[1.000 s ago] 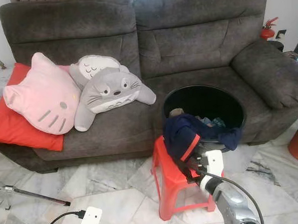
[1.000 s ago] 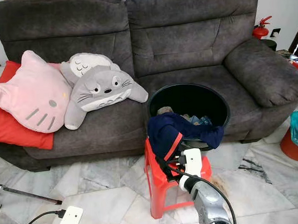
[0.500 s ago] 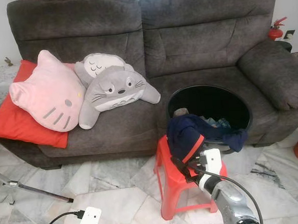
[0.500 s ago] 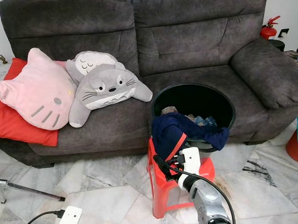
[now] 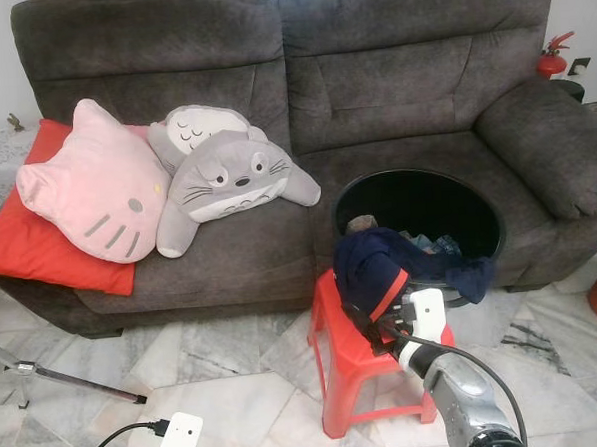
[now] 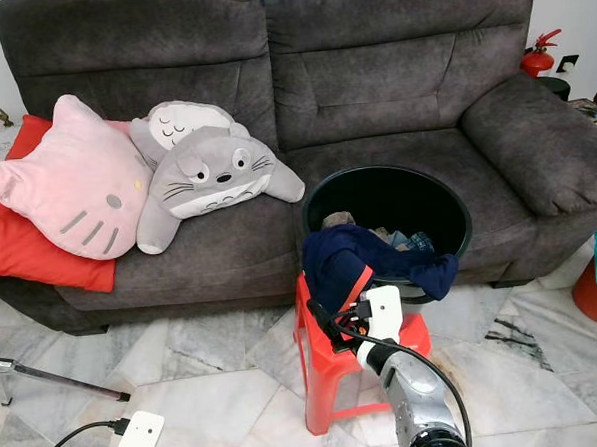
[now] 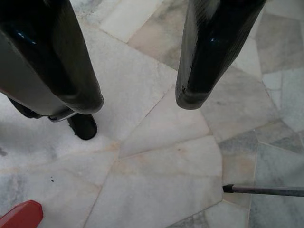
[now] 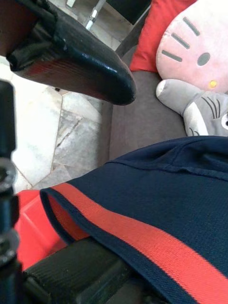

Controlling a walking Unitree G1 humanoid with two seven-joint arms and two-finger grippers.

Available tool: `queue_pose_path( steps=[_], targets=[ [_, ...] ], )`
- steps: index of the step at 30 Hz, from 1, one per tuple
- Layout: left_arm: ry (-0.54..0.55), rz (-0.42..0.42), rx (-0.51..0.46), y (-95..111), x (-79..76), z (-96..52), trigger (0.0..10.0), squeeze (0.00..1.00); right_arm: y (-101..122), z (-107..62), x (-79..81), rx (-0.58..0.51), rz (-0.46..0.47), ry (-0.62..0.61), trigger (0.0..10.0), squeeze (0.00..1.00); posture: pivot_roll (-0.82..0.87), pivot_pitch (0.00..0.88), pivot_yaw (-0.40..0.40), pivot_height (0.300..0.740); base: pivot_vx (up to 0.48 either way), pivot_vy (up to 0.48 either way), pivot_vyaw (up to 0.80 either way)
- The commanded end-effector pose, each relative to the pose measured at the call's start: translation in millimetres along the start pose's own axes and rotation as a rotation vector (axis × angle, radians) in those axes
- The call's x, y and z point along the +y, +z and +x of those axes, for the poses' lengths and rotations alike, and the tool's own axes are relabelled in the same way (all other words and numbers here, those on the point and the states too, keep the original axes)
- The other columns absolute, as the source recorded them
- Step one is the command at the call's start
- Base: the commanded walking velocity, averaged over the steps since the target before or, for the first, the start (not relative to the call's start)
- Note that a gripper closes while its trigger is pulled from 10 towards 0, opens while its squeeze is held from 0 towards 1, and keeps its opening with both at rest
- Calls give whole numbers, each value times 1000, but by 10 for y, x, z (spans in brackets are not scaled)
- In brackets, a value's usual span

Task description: Hang hanger

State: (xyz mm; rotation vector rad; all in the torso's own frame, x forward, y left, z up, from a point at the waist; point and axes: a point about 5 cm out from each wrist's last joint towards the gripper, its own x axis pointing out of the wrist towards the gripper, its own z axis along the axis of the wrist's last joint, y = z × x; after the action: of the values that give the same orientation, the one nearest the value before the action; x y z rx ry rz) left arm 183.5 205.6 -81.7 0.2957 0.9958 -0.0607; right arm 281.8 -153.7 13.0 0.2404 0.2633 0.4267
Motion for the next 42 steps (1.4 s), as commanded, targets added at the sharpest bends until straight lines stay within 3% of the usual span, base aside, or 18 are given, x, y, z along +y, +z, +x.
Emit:
queue_pose_path(
  steps=[1,26,32,37,42],
  targets=[
    [14,12,19,-46,25,-6,10000,0,113,59,28,-46,-15,9,10000,0,-148,19,71,740,0,0,0],
    [12,20,25,-47,14,-5,10000,0,213,102,202,-100,-55,104,10000,0,-152,18,72,740,0,0,0],
    [11,22,25,-48,18,-5,10000,0,283,88,143,-146,-53,13,10000,0,-154,19,73,740,0,0,0],
    [10,23,25,-47,21,-5,10000,0,324,101,145,-165,-33,10,10000,0,-153,18,74,740,0,0,0],
    [9,23,25,-44,24,-5,10000,0,276,129,127,-89,-88,-11,10000,0,-152,16,74,740,0,0,0]
  ],
)
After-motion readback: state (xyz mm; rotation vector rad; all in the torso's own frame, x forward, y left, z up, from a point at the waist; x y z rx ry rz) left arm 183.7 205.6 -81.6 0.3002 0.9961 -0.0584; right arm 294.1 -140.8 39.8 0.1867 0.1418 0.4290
